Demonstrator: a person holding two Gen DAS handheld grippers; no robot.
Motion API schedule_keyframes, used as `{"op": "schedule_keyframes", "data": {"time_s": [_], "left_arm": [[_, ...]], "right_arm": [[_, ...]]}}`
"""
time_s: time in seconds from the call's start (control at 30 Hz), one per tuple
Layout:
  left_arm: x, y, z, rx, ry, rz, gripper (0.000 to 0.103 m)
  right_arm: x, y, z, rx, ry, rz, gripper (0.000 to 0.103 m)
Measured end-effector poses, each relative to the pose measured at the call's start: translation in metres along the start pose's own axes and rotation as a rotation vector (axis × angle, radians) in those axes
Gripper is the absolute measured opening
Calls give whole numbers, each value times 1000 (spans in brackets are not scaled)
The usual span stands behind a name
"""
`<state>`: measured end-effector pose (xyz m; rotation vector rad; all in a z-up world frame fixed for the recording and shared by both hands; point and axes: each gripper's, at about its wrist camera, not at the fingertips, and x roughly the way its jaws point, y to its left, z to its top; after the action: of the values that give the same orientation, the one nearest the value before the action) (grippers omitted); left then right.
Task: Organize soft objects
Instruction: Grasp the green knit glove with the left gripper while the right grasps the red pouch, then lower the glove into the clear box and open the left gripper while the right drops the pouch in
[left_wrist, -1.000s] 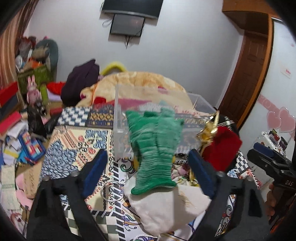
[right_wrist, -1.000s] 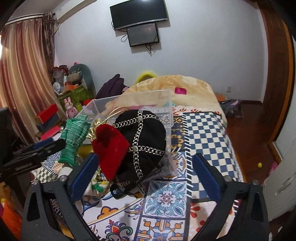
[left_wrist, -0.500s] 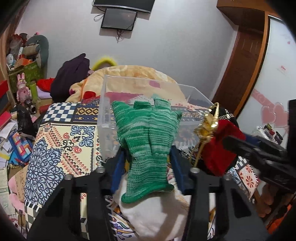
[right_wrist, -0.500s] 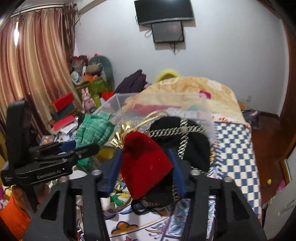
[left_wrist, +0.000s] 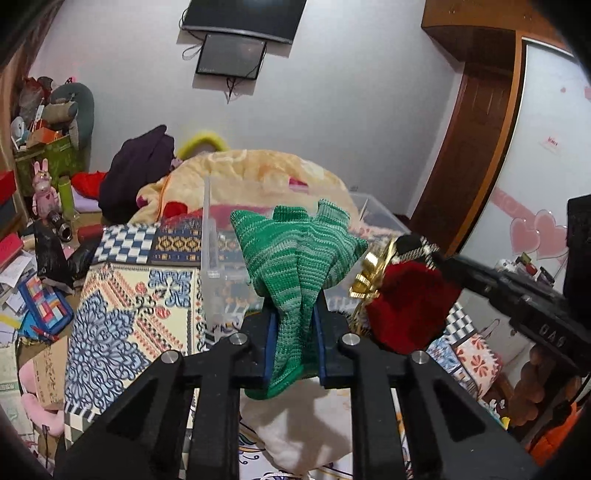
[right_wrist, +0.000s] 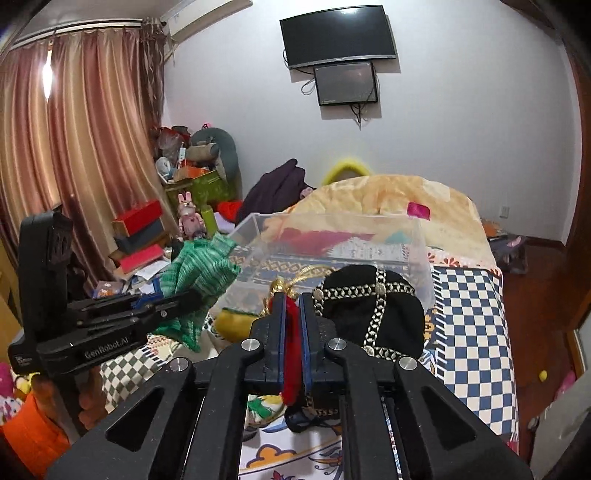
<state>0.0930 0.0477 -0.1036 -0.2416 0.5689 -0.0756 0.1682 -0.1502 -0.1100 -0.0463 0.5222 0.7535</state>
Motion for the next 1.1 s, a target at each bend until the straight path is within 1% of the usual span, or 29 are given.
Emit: {"op": "schedule_keyframes", "data": {"time_s": [0.07,0.1,0.13,0.17,0.2,0.23,0.27,0.3,0.53,0.57,0.6,0.63,0.7,0.73,0.8,0.97,1.0,1.1], "left_arm": [[-5,-1,4,3,-13,3,17],[-7,-1,5,4,-16,4,17],[-8,-1,5,3,-16,4,17],[-9,0,5,0,-15,3,17],[-9,1,4,-1,-12,3,17],[-10,1,3,-2,-7,4,17],[-11,2,1,-1,-4,5,17],[-11,2,0,0,-1,7,17],[-11,4,-5,4,5,10,17],[-11,3,-6,5,4,11,17],[-12,3,-6,7,4,11,17],[-12,3,-6,11,3,13,17],[-12,3,-6,17,4,14,17],[-12,2,-7,18,5,13,17],[-11,3,-5,18,5,11,17],[-11,4,5,15,-10,0,17],[-12,3,8,14,-15,-3,17],[-13,1,21,23,-34,-2,17]], "right_arm": [[6,0,0,2,35,13,6],[11,-1,0,7,59,12,8],[19,-1,-3,9,98,9,17],[23,-2,-4,9,115,4,24],[26,-3,-7,11,127,-7,44],[29,-2,-9,11,128,-25,62],[31,-1,-10,9,120,-29,67],[32,0,-11,4,111,-28,69],[52,8,-6,-39,126,-116,68],[56,9,-5,-46,133,-132,66],[58,9,-6,-53,137,-151,58],[60,9,-7,-55,144,-165,46],[61,4,-9,-32,154,-147,37],[59,1,-9,-16,151,-133,30],[54,-3,-9,10,145,-94,23],[29,-3,-2,25,92,-42,18],[25,-1,0,22,83,-37,15],[8,1,10,21,37,-13,15]]}}
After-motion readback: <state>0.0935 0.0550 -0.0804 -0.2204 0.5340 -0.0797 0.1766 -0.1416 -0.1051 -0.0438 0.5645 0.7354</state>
